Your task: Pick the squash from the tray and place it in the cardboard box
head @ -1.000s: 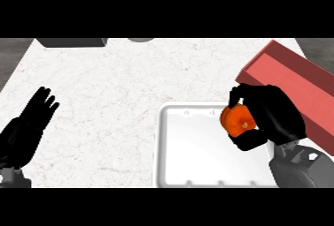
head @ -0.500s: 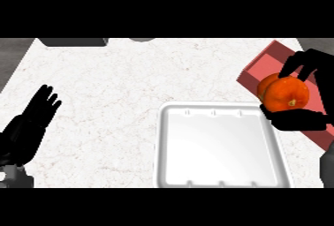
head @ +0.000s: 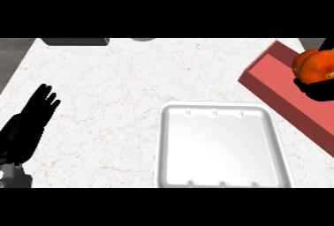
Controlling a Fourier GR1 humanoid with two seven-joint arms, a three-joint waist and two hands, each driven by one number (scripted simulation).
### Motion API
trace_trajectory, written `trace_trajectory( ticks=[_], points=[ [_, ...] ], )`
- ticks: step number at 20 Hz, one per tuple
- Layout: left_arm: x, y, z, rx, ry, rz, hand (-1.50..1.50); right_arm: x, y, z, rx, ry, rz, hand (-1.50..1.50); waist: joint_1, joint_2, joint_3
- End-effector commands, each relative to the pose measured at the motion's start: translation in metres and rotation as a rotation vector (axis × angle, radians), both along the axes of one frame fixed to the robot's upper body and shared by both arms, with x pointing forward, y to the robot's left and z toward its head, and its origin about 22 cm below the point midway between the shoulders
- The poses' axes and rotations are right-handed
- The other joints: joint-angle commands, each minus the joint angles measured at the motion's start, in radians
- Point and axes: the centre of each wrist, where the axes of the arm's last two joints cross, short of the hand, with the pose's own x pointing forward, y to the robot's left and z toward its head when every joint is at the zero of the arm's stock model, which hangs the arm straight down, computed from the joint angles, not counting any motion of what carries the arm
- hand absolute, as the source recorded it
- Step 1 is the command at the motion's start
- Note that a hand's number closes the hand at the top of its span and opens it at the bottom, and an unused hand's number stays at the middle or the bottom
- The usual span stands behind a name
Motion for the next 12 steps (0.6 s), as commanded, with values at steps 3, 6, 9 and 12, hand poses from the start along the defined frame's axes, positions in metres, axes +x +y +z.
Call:
trace_trajectory(
  ticks=[3, 6, 9, 12],
  points=[
    [-0.005, 0.008, -0.006, 0.012, 0.028, -0.001, 0.00, 0.028, -0.043, -0.003, 0.017, -0.032, 0.007, 1.50, 0.004, 0.001, 0.000],
    [-0.006, -0.015, -0.003, -0.004, -0.021, -0.022, 0.00, 0.045, -0.054, -0.027, -0.001, -0.005, 0.022, 1.50, 0.008, 0.002, 0.000],
    [0.002, -0.012, 0.011, -0.006, 0.013, -0.016, 0.00, 0.050, -0.061, -0.066, 0.003, 0.011, 0.029, 1.50, 0.006, 0.002, 0.001],
    [0.010, -0.016, 0.012, -0.004, -0.017, -0.021, 0.00, 0.075, -0.064, -0.072, 0.031, 0.022, 0.032, 1.50, 0.009, 0.003, 0.001]
  ],
)
